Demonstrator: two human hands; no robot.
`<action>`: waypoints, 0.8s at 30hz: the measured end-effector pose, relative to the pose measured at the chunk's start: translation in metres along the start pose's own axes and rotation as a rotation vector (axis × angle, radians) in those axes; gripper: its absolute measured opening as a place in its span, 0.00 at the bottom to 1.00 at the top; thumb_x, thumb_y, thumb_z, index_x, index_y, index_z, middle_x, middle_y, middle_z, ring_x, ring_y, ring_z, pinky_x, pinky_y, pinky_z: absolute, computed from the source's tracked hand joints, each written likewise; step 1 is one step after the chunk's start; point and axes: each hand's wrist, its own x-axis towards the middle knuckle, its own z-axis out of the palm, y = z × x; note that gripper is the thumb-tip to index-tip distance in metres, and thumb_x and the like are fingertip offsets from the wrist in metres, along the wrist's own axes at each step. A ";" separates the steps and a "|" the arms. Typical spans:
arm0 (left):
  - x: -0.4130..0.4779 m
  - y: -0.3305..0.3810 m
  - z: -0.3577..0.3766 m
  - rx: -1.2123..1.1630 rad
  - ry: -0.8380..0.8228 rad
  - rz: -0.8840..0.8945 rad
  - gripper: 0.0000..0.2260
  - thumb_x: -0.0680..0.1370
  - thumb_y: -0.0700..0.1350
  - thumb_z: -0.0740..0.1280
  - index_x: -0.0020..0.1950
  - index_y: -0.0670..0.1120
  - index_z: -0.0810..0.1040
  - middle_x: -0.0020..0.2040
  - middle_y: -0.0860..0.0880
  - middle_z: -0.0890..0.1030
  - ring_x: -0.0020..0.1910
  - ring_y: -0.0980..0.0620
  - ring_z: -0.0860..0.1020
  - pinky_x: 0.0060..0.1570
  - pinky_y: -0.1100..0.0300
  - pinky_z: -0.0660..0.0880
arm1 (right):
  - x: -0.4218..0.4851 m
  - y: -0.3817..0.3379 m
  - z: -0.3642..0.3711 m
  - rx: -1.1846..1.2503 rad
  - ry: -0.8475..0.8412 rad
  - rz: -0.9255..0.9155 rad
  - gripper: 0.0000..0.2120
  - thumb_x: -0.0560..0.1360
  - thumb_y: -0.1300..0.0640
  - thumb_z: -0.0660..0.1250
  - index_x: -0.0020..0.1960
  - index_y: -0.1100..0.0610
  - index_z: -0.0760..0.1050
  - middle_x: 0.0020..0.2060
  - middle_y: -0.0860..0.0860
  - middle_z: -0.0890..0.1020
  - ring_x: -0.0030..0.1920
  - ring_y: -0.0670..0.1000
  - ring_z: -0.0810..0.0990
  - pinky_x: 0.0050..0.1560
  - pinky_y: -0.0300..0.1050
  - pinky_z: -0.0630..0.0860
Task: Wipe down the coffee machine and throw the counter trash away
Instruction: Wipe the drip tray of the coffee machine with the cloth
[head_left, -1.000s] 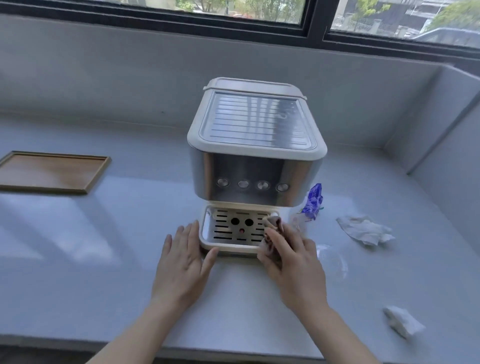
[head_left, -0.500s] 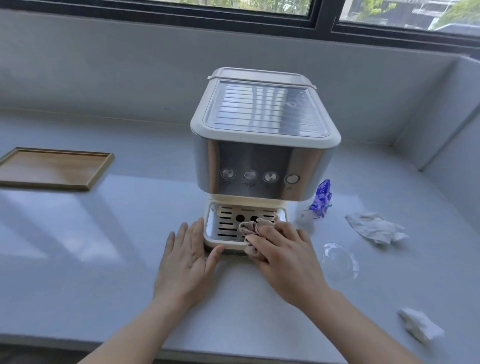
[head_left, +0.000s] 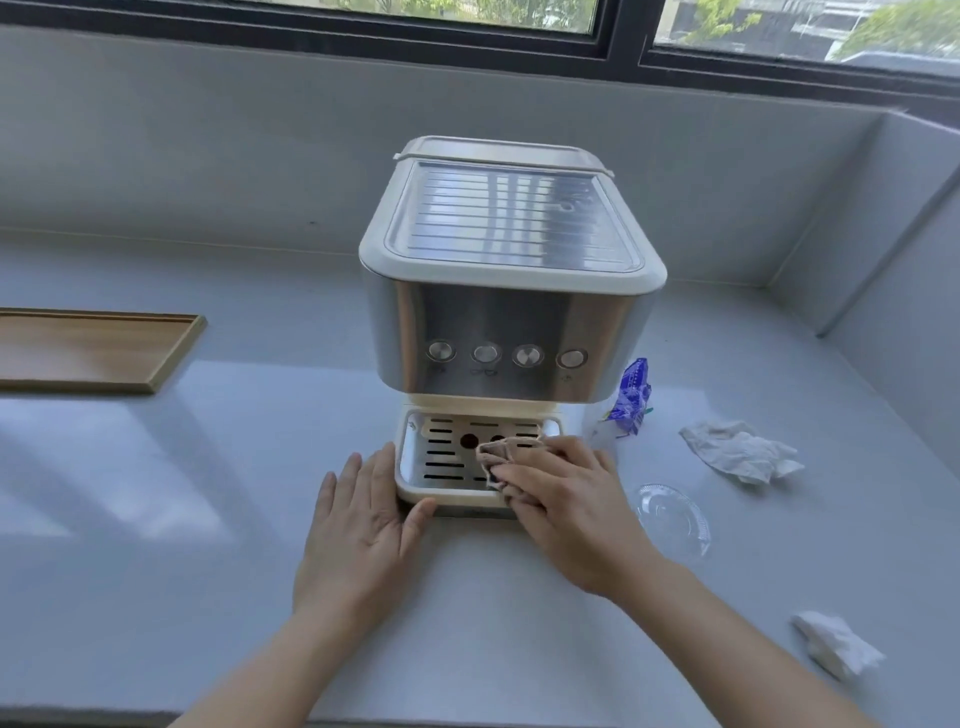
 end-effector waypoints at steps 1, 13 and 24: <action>0.000 0.000 0.001 -0.008 0.000 0.001 0.33 0.78 0.68 0.43 0.79 0.52 0.49 0.78 0.54 0.59 0.79 0.50 0.50 0.77 0.51 0.44 | -0.003 0.010 -0.004 0.024 0.029 0.038 0.12 0.77 0.51 0.65 0.58 0.43 0.81 0.58 0.36 0.81 0.59 0.54 0.74 0.55 0.52 0.69; 0.000 0.001 -0.002 0.035 -0.015 0.018 0.34 0.77 0.67 0.41 0.79 0.50 0.48 0.79 0.53 0.57 0.79 0.49 0.49 0.77 0.50 0.44 | 0.008 -0.013 0.007 -0.097 -0.081 -0.178 0.15 0.80 0.44 0.59 0.64 0.43 0.76 0.68 0.38 0.75 0.65 0.52 0.72 0.61 0.51 0.69; -0.002 0.001 -0.001 -0.029 0.009 0.022 0.34 0.77 0.68 0.41 0.78 0.51 0.48 0.78 0.53 0.60 0.79 0.49 0.50 0.78 0.51 0.44 | -0.013 0.009 0.009 -0.100 0.204 0.067 0.11 0.80 0.52 0.62 0.57 0.52 0.81 0.56 0.44 0.83 0.53 0.57 0.77 0.49 0.54 0.74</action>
